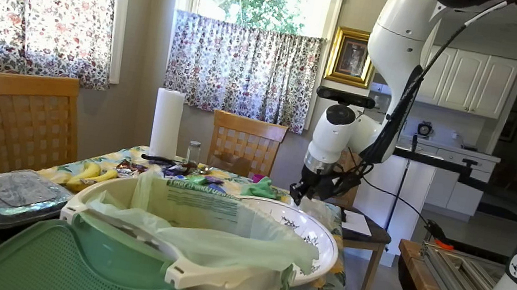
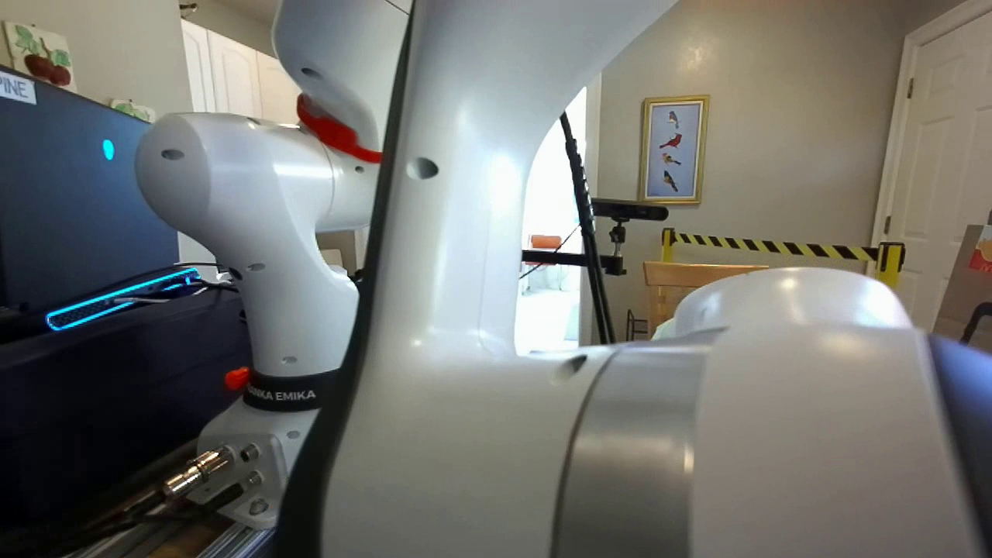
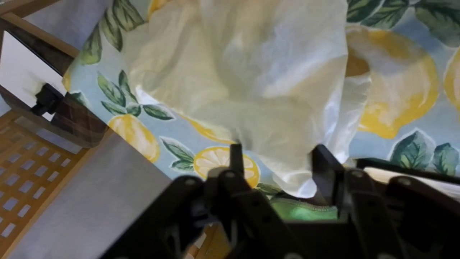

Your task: Use the white napkin to wipe the white bowl then throw it in the bin.

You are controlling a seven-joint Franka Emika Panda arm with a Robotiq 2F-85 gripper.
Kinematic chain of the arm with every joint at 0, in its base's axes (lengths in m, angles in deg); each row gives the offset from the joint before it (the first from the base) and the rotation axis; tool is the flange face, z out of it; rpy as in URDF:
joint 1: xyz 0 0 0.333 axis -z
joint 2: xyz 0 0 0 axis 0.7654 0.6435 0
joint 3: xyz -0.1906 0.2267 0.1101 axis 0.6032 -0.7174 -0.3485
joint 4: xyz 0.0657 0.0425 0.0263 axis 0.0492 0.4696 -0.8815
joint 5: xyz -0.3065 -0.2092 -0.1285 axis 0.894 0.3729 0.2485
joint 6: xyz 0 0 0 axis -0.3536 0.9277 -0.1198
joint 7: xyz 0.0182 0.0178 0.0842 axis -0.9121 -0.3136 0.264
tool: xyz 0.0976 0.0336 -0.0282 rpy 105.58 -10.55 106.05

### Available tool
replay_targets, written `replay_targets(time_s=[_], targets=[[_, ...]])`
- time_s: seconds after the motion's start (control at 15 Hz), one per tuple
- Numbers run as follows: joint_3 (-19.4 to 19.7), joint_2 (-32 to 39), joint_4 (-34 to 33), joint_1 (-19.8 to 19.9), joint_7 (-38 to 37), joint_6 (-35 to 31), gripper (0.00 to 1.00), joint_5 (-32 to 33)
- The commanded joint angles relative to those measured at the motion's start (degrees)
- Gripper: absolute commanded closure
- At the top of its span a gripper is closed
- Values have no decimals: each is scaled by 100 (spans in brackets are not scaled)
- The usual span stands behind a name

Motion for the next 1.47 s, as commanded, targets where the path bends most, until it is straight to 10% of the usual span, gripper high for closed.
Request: replay_targets(time_s=[0.0, 0.2, 1.4], targets=[[-99, 177, -162, 111, -343, -146, 78, 184], [-88, 151, -95, 85, -288, -139, 99, 187], [110, -547, 471, -510, 587, -48, 100, 84]])
